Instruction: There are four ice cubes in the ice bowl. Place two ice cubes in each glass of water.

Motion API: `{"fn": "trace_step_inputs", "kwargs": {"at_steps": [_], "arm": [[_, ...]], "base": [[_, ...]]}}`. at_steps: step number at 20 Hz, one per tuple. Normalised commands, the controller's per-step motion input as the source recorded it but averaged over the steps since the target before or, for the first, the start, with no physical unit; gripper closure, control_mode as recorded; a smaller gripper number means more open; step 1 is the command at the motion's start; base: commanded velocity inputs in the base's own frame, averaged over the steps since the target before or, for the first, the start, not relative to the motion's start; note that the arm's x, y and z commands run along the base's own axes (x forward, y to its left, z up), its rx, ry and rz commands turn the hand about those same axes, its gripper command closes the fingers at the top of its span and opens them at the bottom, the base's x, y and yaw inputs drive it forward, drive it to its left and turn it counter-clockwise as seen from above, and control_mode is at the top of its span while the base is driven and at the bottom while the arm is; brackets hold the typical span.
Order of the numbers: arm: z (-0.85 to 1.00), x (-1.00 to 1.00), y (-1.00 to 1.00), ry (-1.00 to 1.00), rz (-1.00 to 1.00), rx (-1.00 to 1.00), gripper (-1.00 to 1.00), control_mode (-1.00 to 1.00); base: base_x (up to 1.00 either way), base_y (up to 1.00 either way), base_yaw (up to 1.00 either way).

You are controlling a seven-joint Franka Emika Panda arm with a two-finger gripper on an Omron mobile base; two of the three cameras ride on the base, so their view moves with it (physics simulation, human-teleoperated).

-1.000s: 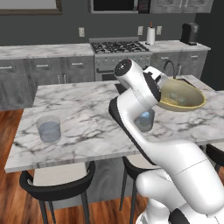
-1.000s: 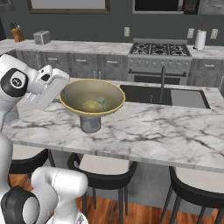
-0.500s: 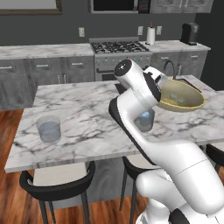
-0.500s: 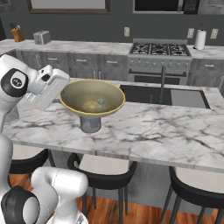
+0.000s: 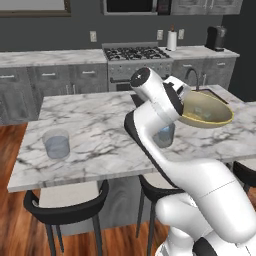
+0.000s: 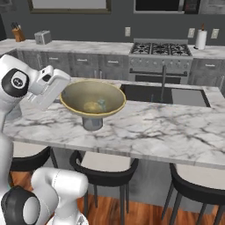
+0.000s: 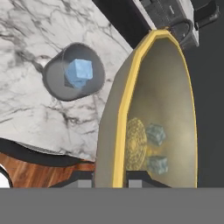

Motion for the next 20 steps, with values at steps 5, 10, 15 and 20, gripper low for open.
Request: {"fn": "trace_step_inputs", "kwargs": {"at_steps": [5,10,15,20], "arm": [[0.0,0.0,0.0,0.0,0.0,0.0,1.0,1.0],[0.0,0.0,0.0,0.0,0.0,0.0,1.0,1.0],[0.0,0.0,0.0,0.0,0.0,0.0,1.0,1.0],[0.0,0.0,0.0,0.0,0.0,0.0,1.0,1.0]], "base": [[-0.41,0.87,-0.02],[-0.01,1.0,-0.08],[-0.61,1.0,-0.39],[-0.1,1.0,-0.49]]}}
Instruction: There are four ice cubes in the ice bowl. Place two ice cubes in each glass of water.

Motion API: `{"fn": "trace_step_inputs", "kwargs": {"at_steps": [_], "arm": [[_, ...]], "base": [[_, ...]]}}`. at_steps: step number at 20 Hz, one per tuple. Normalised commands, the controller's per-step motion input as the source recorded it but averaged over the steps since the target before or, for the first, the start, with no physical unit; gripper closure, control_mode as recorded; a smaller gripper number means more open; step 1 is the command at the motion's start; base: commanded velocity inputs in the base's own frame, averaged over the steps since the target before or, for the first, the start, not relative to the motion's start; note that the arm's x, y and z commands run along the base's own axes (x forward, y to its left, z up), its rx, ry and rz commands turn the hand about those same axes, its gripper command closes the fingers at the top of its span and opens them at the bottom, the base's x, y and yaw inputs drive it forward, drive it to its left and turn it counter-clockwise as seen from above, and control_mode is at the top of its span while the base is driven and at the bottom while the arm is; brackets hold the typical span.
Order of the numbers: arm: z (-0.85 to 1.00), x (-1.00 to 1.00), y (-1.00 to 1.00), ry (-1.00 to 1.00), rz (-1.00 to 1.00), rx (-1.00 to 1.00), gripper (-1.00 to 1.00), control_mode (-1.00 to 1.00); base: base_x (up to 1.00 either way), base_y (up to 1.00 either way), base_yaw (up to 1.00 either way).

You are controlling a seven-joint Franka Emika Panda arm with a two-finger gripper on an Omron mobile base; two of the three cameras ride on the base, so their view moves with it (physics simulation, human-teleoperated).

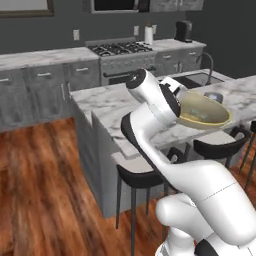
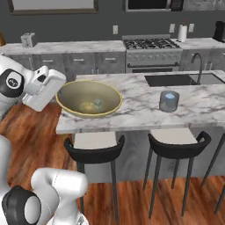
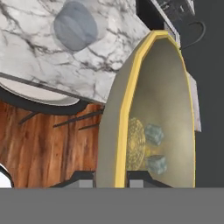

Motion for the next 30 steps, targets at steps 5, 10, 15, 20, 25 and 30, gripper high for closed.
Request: {"fn": "trace_step_inputs", "kwargs": {"at_steps": [5,10,15,20,25,30], "arm": [[0.0,0.0,0.0,0.0,0.0,0.0,1.0,1.0],[0.0,0.0,0.0,0.0,0.0,0.0,1.0,1.0],[0.0,0.0,0.0,0.0,0.0,0.0,1.0,1.0],[0.0,0.0,0.0,0.0,0.0,0.0,1.0,1.0],[0.0,0.0,0.0,0.0,0.0,0.0,1.0,1.0],[0.0,0.0,0.0,0.0,0.0,0.0,1.0,1.0]], "base": [[0.0,1.0,-0.59],[0.09,0.99,-0.59],[0.51,1.0,-0.46],[0.2,1.0,-0.53],[0.04,0.98,-0.61],[0.49,0.99,-0.55]]}}
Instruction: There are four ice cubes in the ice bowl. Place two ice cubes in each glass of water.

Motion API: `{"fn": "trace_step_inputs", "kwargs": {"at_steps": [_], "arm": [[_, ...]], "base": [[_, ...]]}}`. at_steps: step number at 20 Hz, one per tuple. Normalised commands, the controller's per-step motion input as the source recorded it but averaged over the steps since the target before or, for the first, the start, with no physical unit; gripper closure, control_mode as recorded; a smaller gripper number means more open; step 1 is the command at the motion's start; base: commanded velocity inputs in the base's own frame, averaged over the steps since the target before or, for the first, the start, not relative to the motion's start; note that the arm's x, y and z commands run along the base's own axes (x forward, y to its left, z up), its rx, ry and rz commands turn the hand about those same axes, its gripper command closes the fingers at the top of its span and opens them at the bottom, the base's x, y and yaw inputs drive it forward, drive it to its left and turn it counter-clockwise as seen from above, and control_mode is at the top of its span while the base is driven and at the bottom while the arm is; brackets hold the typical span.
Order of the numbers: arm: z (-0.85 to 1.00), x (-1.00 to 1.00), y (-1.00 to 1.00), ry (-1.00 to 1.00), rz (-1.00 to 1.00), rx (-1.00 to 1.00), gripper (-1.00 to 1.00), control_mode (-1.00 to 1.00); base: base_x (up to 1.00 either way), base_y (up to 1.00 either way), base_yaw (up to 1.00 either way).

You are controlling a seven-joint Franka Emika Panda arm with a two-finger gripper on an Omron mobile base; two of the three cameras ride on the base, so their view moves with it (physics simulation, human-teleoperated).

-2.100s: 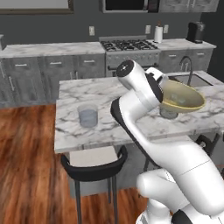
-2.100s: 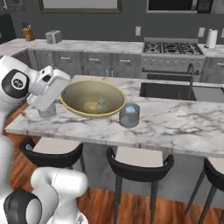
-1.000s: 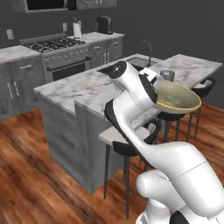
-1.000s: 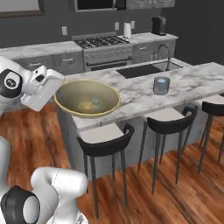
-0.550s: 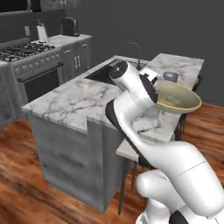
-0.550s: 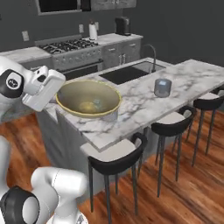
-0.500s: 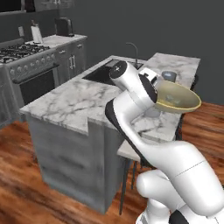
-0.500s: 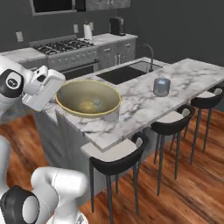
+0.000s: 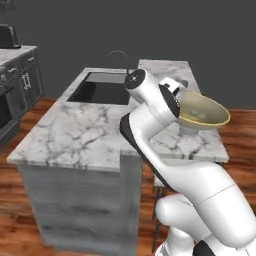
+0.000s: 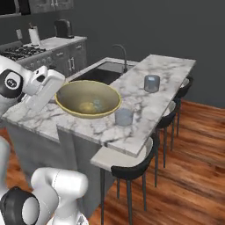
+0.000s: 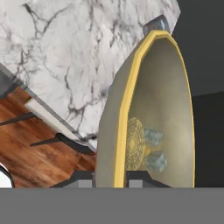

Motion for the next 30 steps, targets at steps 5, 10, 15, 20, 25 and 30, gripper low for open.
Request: {"fn": "trace_step_inputs", "kwargs": {"at_steps": [5,10,15,20,25,30], "arm": [[0.0,0.0,0.0,0.0,0.0,0.0,1.0,1.0],[0.0,0.0,0.0,0.0,0.0,0.0,1.0,1.0],[0.0,0.0,0.0,0.0,0.0,0.0,1.0,1.0],[0.0,0.0,0.0,0.0,0.0,0.0,1.0,1.0],[0.0,0.0,0.0,0.0,0.0,0.0,1.0,1.0],[0.0,0.0,0.0,0.0,0.0,0.0,1.0,1.0]], "base": [[0.27,0.32,-0.49],[0.35,0.3,-0.56],[0.6,0.44,-0.38],[0.33,0.05,-0.15],[0.27,-0.1,-0.02],[0.24,-0.36,0.1]]}}
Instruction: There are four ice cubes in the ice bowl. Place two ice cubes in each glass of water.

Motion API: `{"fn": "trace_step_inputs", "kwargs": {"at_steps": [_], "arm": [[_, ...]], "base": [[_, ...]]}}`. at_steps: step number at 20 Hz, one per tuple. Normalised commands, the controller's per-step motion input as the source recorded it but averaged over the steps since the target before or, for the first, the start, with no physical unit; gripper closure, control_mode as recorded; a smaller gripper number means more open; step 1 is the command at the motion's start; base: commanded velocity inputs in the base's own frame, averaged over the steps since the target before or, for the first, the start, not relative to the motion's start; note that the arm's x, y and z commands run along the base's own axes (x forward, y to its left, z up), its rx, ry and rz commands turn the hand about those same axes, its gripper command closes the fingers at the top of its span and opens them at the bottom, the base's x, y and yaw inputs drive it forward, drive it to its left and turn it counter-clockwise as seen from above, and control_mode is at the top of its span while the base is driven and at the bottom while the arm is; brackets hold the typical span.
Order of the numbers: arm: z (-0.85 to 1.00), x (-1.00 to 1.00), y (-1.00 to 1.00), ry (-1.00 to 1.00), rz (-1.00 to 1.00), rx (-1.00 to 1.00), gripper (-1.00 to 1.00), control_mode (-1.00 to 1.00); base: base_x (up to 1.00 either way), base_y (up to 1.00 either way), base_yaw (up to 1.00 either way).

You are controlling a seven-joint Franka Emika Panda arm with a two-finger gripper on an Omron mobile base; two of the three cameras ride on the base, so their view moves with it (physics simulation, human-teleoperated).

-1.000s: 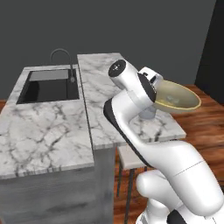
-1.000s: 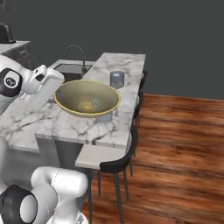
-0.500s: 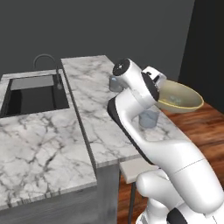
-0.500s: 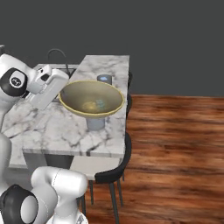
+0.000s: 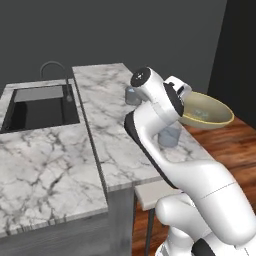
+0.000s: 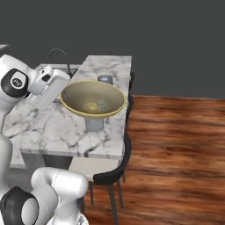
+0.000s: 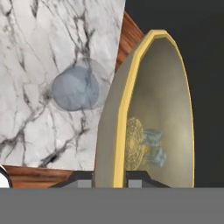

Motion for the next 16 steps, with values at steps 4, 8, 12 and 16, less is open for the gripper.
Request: {"fn": "trace_step_inputs", "kwargs": {"at_steps": [4,8,12,16], "arm": [[0.0,0.0,0.0,0.0,0.0,0.0,1.0,1.0],[0.0,0.0,0.0,0.0,0.0,0.0,1.0,1.0],[0.0,0.0,0.0,0.0,0.0,0.0,1.0,1.0],[0.0,0.0,0.0,0.0,0.0,0.0,1.0,1.0]], "base": [[0.0,-0.61,0.12],[0.0,-0.56,0.17],[0.0,-0.23,0.28],[0.08,-0.18,0.3]]}}
